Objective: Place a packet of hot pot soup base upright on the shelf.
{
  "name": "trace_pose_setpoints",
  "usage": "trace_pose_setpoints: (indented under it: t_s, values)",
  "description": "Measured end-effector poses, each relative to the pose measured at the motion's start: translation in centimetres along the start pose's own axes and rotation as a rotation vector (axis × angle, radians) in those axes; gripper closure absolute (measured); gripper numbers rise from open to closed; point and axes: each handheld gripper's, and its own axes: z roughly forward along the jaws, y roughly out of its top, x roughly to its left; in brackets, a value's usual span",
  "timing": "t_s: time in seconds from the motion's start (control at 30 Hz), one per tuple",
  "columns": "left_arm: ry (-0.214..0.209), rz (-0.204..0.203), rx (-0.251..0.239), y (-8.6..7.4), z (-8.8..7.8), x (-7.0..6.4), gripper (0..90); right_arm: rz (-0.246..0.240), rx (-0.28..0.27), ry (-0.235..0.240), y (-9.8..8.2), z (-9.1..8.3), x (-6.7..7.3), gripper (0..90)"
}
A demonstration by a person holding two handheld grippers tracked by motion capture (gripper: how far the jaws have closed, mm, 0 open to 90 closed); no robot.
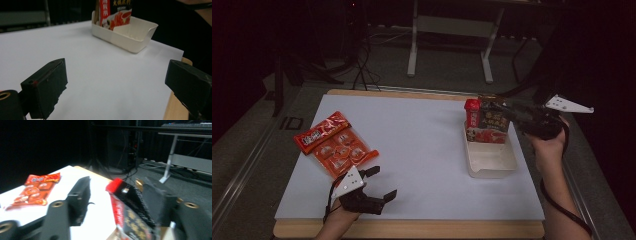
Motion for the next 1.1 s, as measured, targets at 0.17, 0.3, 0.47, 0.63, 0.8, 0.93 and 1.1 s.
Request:
trace_pose_setpoints:
  t_s: [0.17, 0.3, 0.47, 0.63, 0.8, 0.93, 1.1]
  values:
    - [0.024, -0.046, 0.1, 0.6, -0.1, -0.5, 6.8, -0.007, -0.027, 0.047, 0.5, -0.1, 2.5, 13.3]
    - [0.045, -0.023, 0.106, 0.9, -0.5, -0.5, 6.9, -0.009, -0.041, 0.093, -0.2, 0.2, 4.2, 12.9]
    - [0.072, -0.035, 0.072, 1.1, -1.2, -0.1, 12.6, -0.045, -0.072, 0.166, -1.8, 0.3, 6.2, 15.5]
    - [0.082, -0.02, 0.065, 1.4, -1.5, -0.3, 14.6, -0.075, -0.047, 0.181, -3.5, 0.5, 7.7, 16.6]
    - [0.084, -0.008, 0.08, 1.6, -1.7, -0.3, 15.4, -0.022, -0.021, 0.239, -5.0, 0.7, 8.8, 15.3]
    - [0.114, -0.001, 0.067, 2.4, -2.4, 0.1, 17.2, -0.024, 0.005, 0.27, -6.1, 0.7, 9.8, 14.4]
    - [0.201, 0.02, 0.057, 3.3, -3.4, 0.9, 34.0, -0.013, 0.025, 0.291, -6.8, 0.3, 10.4, 13.8]
